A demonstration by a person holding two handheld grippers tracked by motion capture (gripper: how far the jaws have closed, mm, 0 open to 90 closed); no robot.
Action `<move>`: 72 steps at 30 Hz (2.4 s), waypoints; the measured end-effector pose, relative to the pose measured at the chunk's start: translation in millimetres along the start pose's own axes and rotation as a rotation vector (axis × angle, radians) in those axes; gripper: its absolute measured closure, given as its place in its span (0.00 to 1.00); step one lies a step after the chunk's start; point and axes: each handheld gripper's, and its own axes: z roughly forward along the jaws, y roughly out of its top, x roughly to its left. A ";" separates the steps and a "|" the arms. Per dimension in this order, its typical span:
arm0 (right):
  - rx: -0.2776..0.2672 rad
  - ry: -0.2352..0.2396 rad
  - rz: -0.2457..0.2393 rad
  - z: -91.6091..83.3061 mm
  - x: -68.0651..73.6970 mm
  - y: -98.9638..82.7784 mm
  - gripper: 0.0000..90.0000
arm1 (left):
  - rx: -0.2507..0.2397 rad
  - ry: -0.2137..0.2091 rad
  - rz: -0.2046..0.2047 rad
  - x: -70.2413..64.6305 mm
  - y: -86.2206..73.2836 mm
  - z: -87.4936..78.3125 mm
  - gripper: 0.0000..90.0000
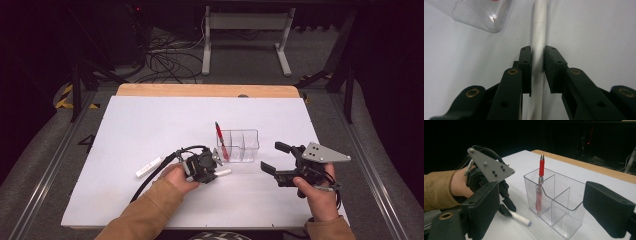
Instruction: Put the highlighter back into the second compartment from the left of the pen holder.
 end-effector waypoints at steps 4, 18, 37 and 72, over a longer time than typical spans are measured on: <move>-0.001 0.001 -0.001 0.4 0.2 -0.1 0.16 | 0.009 -0.004 0.010 -0.2 0.8 0.1 0.87; -0.002 0.001 -0.001 0.4 0.2 -0.1 0.16 | 0.032 0.003 0.037 -1.6 4.1 0.1 0.88; -0.006 -0.001 0.002 -0.4 -0.5 -0.3 0.16 | 0.013 0.012 0.057 -5.9 4.3 -10.8 0.88; -0.002 -0.020 0.010 -1.3 -5.2 -2.3 0.16 | -0.395 -0.012 -0.009 -5.5 -6.3 -84.8 0.88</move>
